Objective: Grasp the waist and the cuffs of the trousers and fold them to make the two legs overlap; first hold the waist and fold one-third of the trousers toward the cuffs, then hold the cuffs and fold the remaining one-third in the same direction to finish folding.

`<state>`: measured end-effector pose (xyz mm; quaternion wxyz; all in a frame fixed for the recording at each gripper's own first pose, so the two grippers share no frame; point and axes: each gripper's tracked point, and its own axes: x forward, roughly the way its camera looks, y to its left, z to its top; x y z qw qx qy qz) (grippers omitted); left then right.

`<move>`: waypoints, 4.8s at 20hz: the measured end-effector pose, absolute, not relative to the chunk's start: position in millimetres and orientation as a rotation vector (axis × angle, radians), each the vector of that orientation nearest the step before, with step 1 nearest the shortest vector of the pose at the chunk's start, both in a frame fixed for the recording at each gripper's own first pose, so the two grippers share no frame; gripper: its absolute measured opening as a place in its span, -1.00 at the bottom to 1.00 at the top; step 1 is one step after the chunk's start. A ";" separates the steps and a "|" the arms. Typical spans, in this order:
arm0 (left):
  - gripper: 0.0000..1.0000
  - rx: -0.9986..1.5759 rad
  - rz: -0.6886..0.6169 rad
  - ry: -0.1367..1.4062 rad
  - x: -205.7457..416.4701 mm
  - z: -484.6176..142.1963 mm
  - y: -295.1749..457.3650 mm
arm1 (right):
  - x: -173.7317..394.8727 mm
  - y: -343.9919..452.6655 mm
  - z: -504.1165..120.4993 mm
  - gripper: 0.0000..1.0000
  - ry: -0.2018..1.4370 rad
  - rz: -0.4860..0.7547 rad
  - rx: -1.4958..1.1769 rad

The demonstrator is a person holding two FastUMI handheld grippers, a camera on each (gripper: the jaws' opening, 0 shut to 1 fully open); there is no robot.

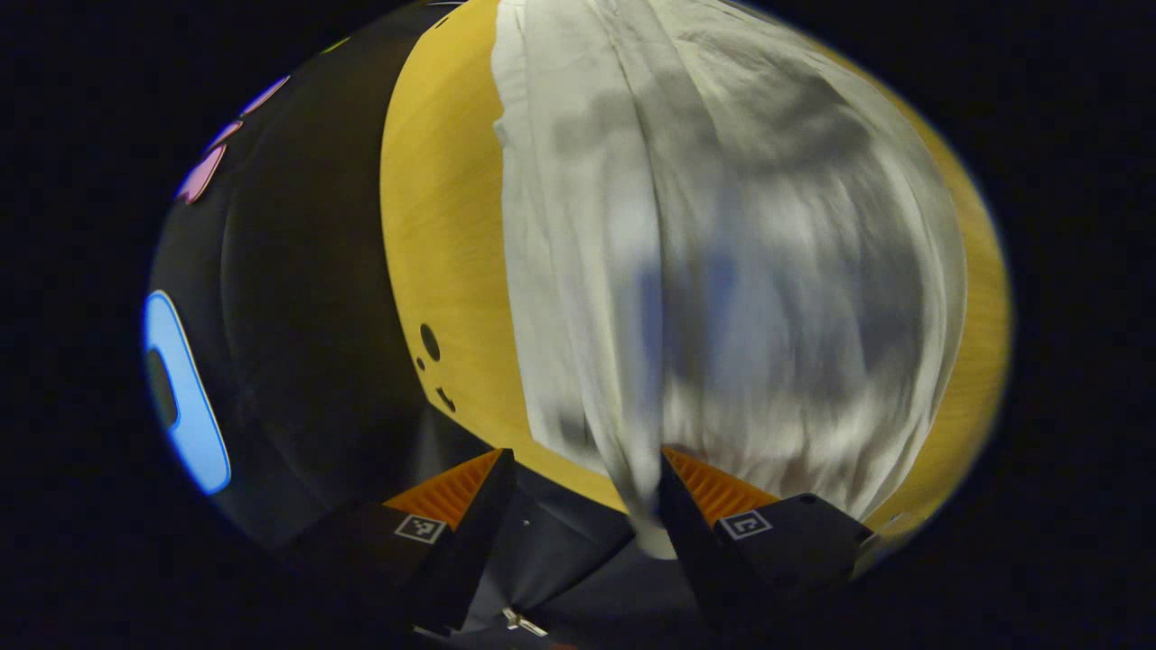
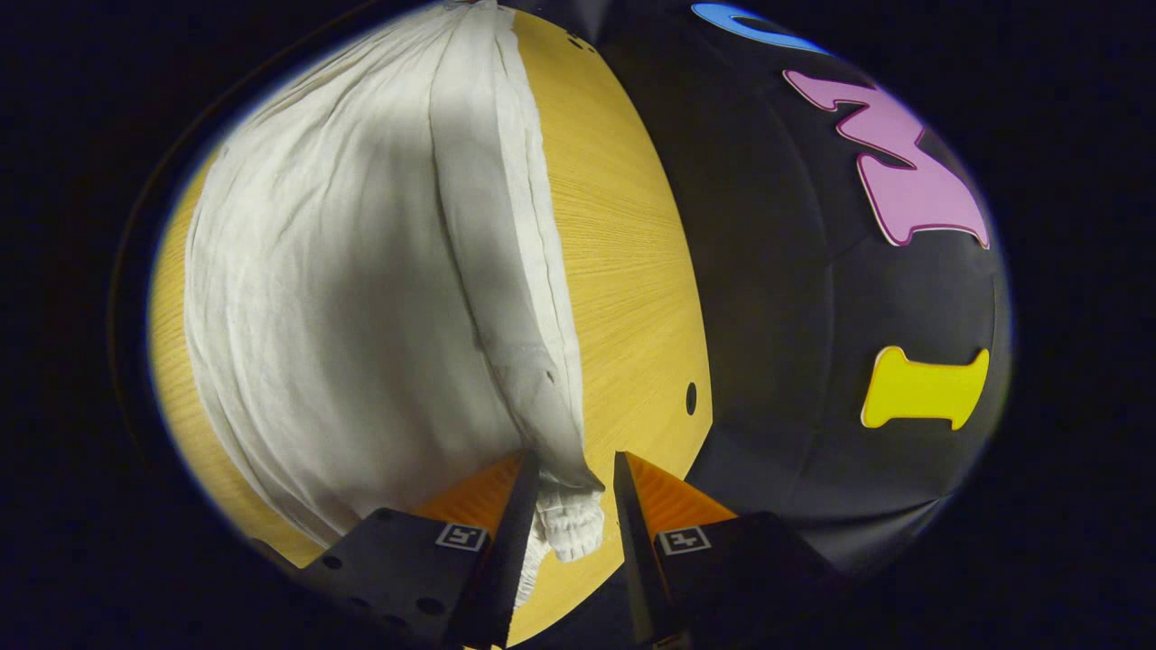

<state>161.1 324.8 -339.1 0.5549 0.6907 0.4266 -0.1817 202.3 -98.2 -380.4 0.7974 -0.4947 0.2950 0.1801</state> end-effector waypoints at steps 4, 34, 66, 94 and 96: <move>0.91 1.610 -0.310 1.062 131.6 -319.6 359.5 | 187.0 -130.0 -361.1 0.15 0.651 0.298 -1.079; 0.91 -0.544 0.298 0.553 57.9 -250.4 198.1 | 98.9 -101.3 -379.9 0.46 0.800 -0.482 0.741; 0.82 -0.953 0.494 0.638 77.8 -355.7 245.3 | 112.6 -106.6 -390.5 -0.78 0.793 -0.550 0.938; -0.84 -1.070 0.440 0.630 39.7 -372.3 167.4 | 154.3 22.8 -127.0 -0.79 0.299 -0.009 0.551; -0.84 -1.075 0.446 0.626 39.0 -371.4 166.3 | 156.5 59.8 -121.0 -0.78 0.292 0.057 0.493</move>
